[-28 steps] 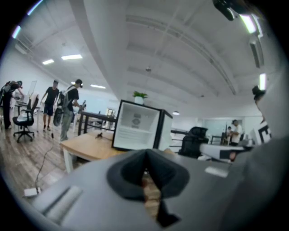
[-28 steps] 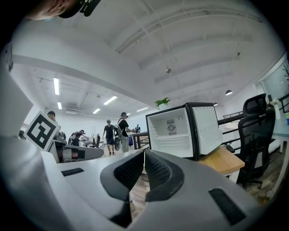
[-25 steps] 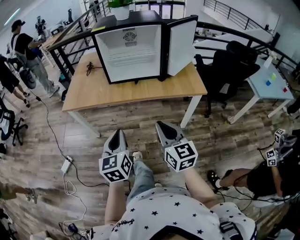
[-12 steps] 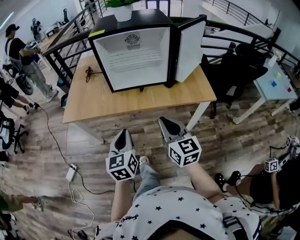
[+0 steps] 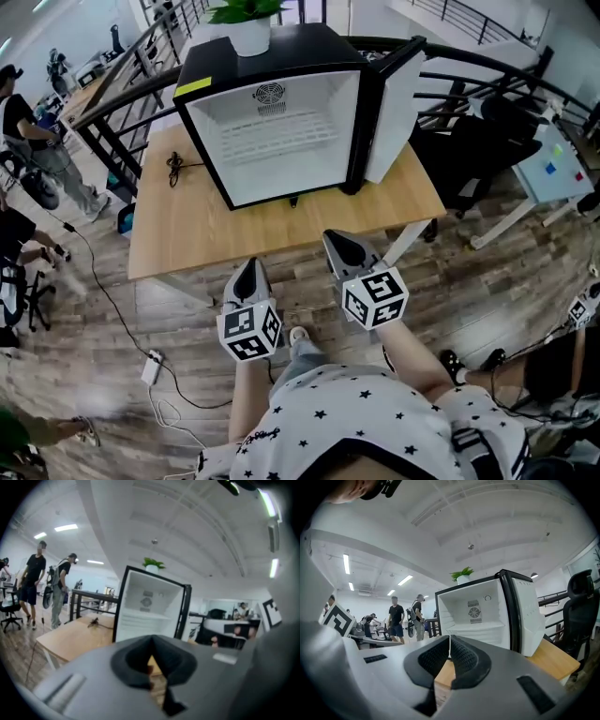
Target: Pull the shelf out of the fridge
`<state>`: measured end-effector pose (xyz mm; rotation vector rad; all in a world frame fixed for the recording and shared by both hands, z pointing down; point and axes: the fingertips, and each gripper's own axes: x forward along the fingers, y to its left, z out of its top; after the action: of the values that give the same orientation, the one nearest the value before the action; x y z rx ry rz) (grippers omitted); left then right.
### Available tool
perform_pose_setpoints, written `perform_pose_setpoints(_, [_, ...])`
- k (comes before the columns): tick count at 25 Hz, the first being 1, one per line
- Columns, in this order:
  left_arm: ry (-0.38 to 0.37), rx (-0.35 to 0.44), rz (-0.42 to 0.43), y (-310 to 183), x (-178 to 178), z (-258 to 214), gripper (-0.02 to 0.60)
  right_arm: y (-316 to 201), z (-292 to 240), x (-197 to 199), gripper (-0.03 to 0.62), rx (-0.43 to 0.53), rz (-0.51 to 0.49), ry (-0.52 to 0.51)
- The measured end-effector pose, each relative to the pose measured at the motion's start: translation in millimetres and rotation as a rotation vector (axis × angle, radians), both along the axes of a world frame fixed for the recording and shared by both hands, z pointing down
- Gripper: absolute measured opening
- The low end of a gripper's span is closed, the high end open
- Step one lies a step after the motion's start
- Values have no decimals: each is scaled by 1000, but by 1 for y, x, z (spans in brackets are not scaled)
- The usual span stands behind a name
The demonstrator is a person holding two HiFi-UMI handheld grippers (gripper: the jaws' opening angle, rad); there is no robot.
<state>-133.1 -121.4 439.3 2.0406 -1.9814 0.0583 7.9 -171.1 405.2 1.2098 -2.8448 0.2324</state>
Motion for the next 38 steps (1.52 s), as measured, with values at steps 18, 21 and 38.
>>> perform_pose_setpoints(18, [12, -13, 93, -123, -66, 11, 8, -118, 6, -70, 21, -24, 61, 10])
perform_pose_setpoints(21, [17, -15, 106, -136, -73, 14, 8, -132, 9, -78, 21, -37, 68, 3])
perform_pose_setpoints(38, [61, -53, 93, -167, -94, 35, 8, -213, 43, -103, 23, -494, 24, -671])
